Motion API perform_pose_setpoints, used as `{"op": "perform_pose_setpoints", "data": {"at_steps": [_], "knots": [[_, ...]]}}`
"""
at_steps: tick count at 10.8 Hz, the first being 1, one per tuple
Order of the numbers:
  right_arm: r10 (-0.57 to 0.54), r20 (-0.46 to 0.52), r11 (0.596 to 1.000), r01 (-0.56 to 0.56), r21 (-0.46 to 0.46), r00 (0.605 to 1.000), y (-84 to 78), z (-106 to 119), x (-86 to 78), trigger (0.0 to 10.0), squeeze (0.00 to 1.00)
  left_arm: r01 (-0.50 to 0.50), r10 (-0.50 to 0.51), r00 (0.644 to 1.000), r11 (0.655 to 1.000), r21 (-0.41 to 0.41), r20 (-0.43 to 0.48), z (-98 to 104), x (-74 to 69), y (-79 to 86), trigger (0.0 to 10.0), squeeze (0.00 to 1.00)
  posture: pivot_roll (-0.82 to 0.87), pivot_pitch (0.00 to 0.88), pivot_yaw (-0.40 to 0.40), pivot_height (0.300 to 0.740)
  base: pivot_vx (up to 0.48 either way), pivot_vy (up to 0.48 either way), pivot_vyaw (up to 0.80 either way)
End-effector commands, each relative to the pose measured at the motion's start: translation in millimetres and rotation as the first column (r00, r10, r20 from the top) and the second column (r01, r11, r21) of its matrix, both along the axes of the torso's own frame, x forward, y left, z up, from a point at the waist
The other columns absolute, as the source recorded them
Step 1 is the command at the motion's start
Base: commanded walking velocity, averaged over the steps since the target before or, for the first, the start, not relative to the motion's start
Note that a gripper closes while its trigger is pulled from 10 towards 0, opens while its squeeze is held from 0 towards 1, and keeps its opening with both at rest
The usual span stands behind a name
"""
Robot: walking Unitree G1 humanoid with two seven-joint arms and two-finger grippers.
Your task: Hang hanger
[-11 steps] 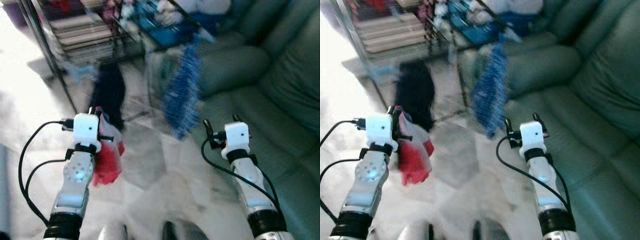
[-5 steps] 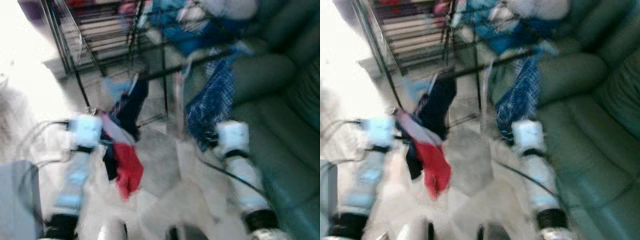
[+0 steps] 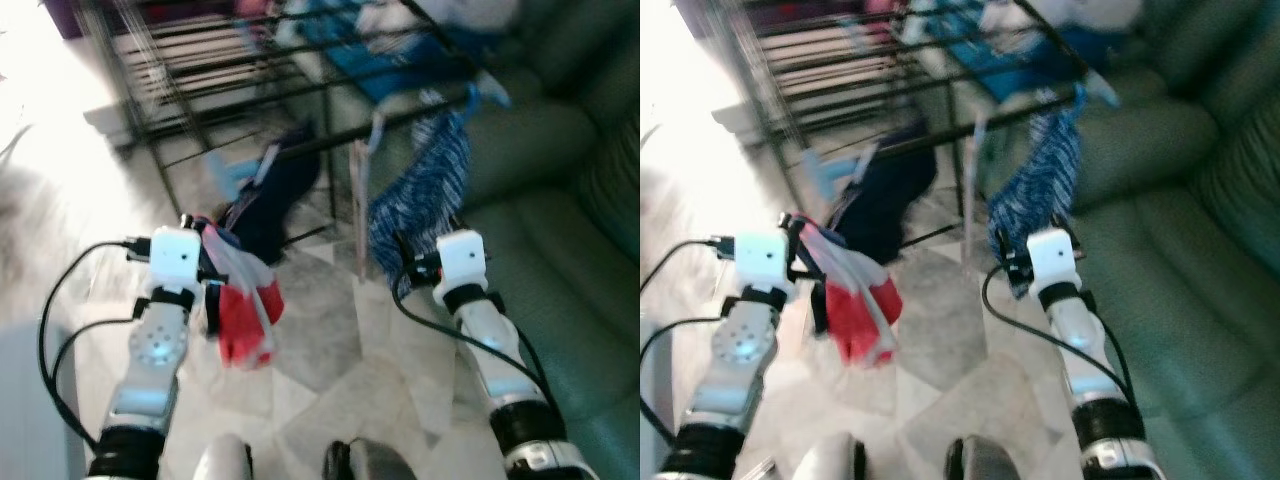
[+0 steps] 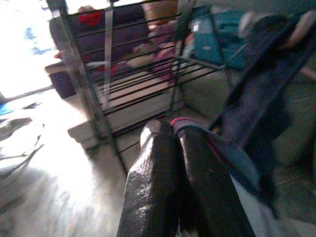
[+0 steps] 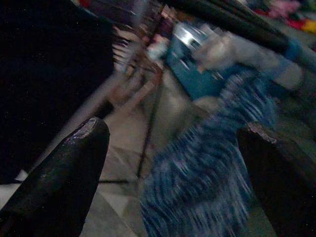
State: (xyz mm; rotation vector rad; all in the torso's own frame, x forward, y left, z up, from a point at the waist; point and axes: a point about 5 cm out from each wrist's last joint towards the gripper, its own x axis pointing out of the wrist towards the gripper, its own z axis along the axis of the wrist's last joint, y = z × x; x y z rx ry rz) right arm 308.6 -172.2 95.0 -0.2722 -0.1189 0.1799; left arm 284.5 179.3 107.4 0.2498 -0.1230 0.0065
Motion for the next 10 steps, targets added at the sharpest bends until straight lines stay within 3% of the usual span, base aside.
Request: {"op": "perform_pose_setpoints", "data": {"at_steps": [1, 4, 7, 10], "knots": [[-0.008, -0.005, 1.0, 0.008, 0.007, 1.0, -3.1, 1, 2.0, 10.0, 0.0, -0.009, 0.009, 1.0, 1.0, 0.004, 0.019, 4, -0.2, 1.2, 10.0, 0.0, 0.07, 0.138, -0.089, 0.74, 0.0, 0.0, 0.8], [-0.008, -0.017, 1.0, 0.008, 0.016, 1.0, 2.4, -5, -1.9, 10.0, 0.0, -0.011, 0.011, 1.0, 1.0, 0.004, 0.023, 5, -1.2, 0.4, 10.0, 0.0, 0.07, 0.137, -0.083, 0.74, 0.0, 0.0, 0.71], [-0.076, -0.03, 0.997, 0.076, 0.005, 0.997, -5.6, -7, 2.7, 10.0, 0.0, -0.004, 0.004, 1.0, 1.0, 0.008, 0.026, 5, 1.0, -1.5, 10.0, 0.0, 0.07, 0.135, -0.083, 0.74, 0.0, 0.0, 0.0], [-0.067, -0.206, 0.995, 0.081, 0.06, 0.976, 1.4, -24, 11.0, 10.0, 0.0, 0.002, -0.002, 1.0, 1.0, 0.003, 0.02, 4, 0.9, -5.3, 10.0, 0.0, 0.07, 0.136, -0.084, 0.74, 0.0, 0.0, 0.0]]}}
